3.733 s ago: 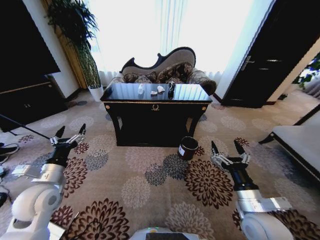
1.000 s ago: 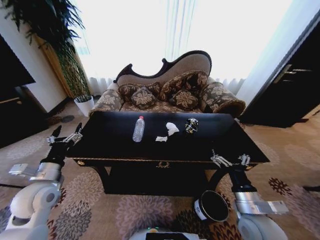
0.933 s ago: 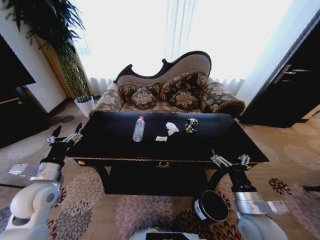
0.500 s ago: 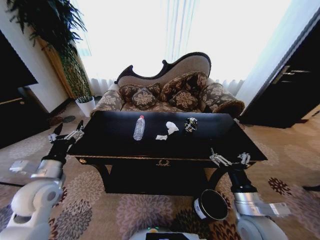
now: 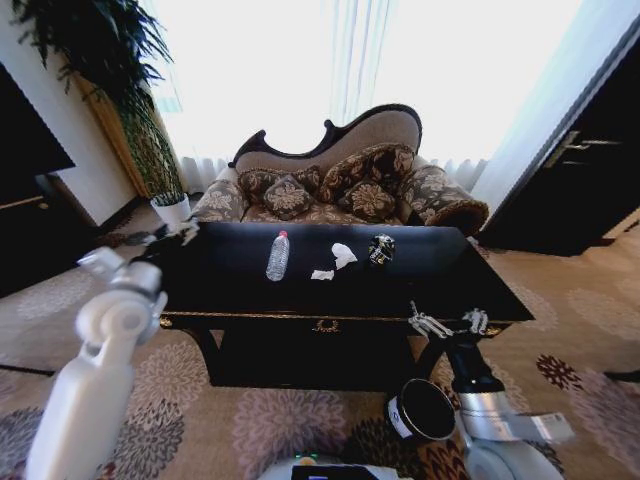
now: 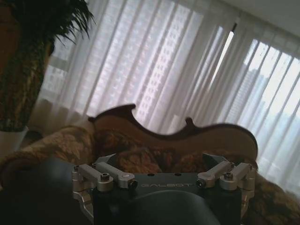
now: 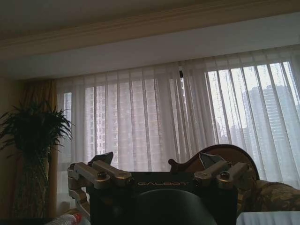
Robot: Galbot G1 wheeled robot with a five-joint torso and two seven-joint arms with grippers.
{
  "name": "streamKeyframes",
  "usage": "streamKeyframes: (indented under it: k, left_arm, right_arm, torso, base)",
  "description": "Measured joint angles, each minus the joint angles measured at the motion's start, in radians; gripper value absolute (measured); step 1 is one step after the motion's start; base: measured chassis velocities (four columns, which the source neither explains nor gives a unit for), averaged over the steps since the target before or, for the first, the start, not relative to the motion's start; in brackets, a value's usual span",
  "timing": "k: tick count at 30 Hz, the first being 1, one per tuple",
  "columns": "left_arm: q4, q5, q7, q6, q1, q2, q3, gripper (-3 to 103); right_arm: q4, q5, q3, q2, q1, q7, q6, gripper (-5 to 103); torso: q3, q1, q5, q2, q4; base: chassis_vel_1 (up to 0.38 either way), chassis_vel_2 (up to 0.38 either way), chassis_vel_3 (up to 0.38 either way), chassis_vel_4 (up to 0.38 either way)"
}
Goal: Move to the front of the table and place the trash on the table into the trash bin.
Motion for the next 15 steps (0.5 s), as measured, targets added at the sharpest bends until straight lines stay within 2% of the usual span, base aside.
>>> streamKeyframes:
  k: [3,6,7,11,13,15]
  left_arm:
    - [0.017,0.000,-0.017,0.020,-0.043,0.003,0.043,100]
    - [0.048,-0.013,-0.085,0.119,-0.147,0.004,0.135,100]
    - [0.048,-0.013,-0.085,0.119,-0.147,0.004,0.135,100]
    - [0.098,-0.021,-0.169,0.230,-0.271,-0.018,0.254,100]
    - [0.108,-0.031,-0.189,0.247,-0.300,-0.030,0.285,100]
    - [0.129,-0.050,-0.233,0.259,-0.356,-0.060,0.358,100]
  right_arm:
    - [0.005,-0.018,-0.012,0.011,-0.003,-0.005,0.000,100]
    - [0.007,-0.039,-0.023,0.020,-0.005,-0.013,0.001,100]
    - [0.007,-0.039,-0.023,0.020,-0.005,-0.013,0.001,100]
    - [0.002,-0.041,-0.023,0.023,-0.003,-0.015,0.001,100]
    - [-0.001,-0.041,-0.022,0.025,-0.003,-0.015,0.002,100]
    - [-0.009,-0.040,-0.020,0.027,-0.003,-0.017,0.005,100]
  torso:
    - [0.000,0.000,0.0001,0.000,0.0000]
    - [0.000,0.000,0.0003,0.000,0.0001]
    - [0.000,0.000,0.0003,0.000,0.0001]
    - [0.000,0.000,0.0002,0.000,0.0003]
    - [0.000,0.000,0.0000,0.000,0.0001]
    - [0.000,0.000,0.0003,0.000,-0.0001]
  base:
    - [0.000,0.000,0.000,0.000]
    - [0.000,0.000,0.000,0.000]
    - [0.000,0.000,0.000,0.000]
    - [0.000,0.000,0.000,0.000]
    - [0.000,0.000,0.000,0.000]
    - [0.000,0.000,0.000,0.000]
